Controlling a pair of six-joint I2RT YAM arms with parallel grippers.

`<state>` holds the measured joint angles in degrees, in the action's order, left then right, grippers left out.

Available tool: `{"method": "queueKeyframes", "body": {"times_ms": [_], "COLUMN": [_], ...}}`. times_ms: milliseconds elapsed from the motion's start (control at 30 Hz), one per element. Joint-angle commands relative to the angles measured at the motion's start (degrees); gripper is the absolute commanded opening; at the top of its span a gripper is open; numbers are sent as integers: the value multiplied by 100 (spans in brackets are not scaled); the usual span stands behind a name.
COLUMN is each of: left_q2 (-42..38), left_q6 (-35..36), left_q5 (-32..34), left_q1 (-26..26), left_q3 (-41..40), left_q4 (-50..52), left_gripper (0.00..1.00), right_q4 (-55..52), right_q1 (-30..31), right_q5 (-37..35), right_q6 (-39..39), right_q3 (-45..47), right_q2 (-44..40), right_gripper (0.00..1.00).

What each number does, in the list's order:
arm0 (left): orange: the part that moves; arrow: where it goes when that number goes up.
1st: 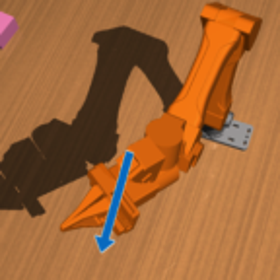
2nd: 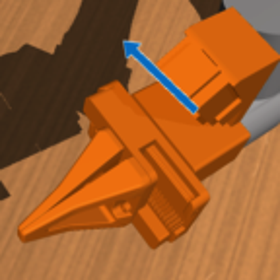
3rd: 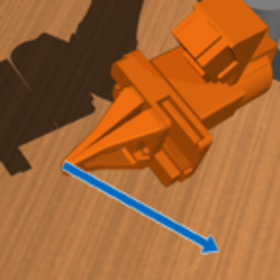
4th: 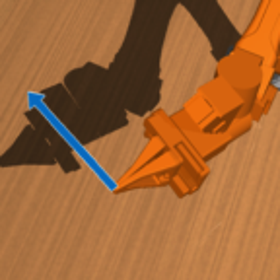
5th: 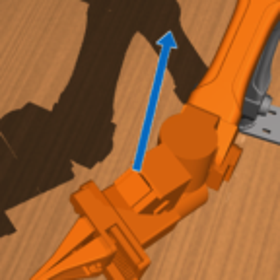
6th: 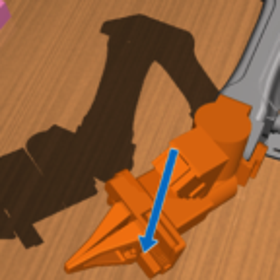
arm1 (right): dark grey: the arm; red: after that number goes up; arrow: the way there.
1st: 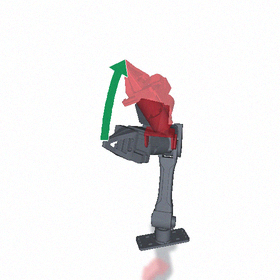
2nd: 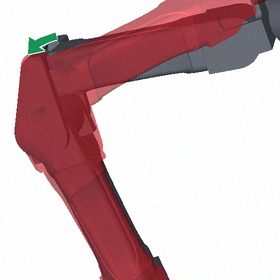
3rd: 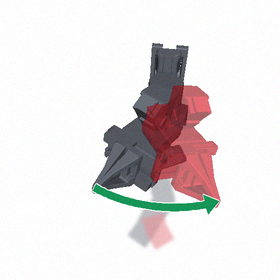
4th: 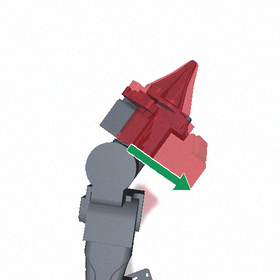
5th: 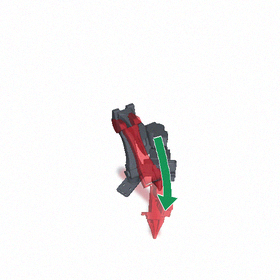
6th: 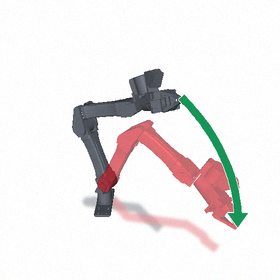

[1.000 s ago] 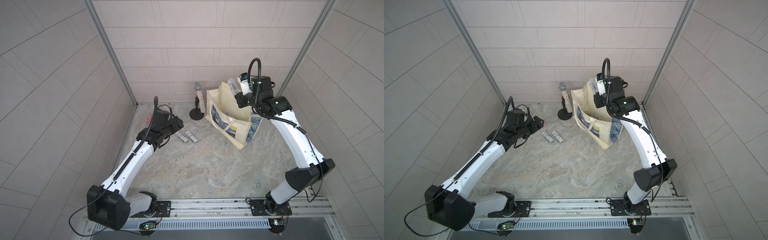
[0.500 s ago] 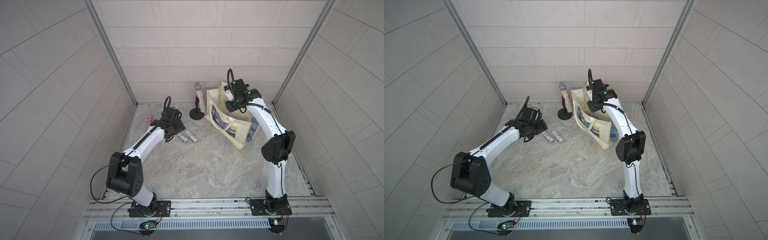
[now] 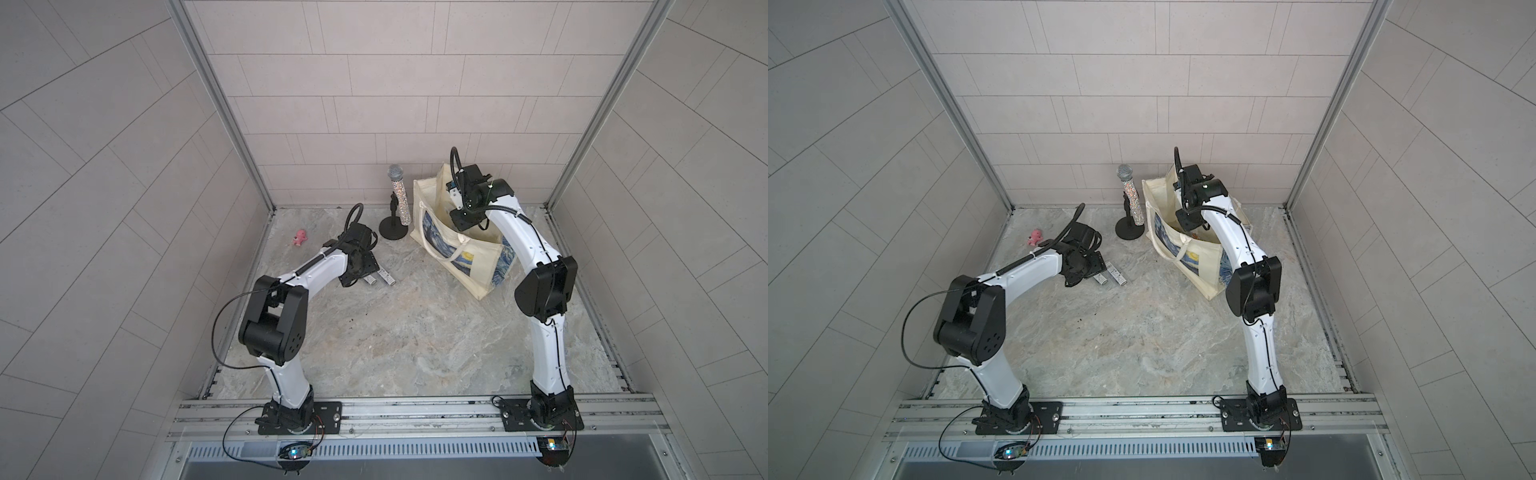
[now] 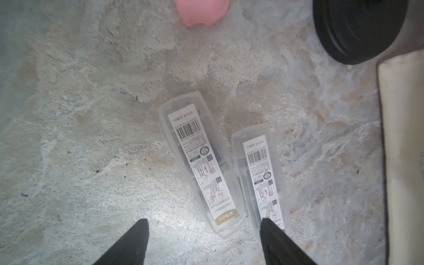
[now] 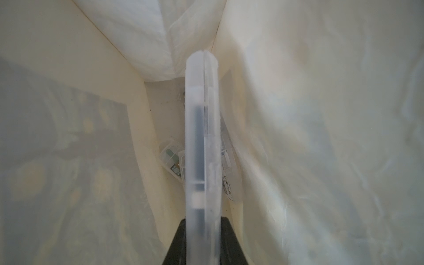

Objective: Put the compass set into the canvas bag
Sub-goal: Place the compass set in the canvas bag.

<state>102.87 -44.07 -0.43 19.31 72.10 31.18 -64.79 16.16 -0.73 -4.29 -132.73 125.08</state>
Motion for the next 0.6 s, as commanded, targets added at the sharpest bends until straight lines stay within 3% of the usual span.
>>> {"method": "queueKeyframes", "body": {"times_ms": [0,167,567], "left_q2": [207,337,570], "left_q6": [-62,-110,-84], "left_q5": [75,43,403], "left_q1": [5,-9,-21], "left_q3": [118,76,326], "left_q4": [17,-107,63], "left_gripper": [80,79,84], "right_q4": [-122,-102,-90], "right_q1": [-8,-16,-26], "right_q5": [-85,-93,-121], "right_q6": [15,10,59], "right_q3": [-30,-32,-241], "right_q2": [80,154,-209], "right_gripper": [16,16,48]}}
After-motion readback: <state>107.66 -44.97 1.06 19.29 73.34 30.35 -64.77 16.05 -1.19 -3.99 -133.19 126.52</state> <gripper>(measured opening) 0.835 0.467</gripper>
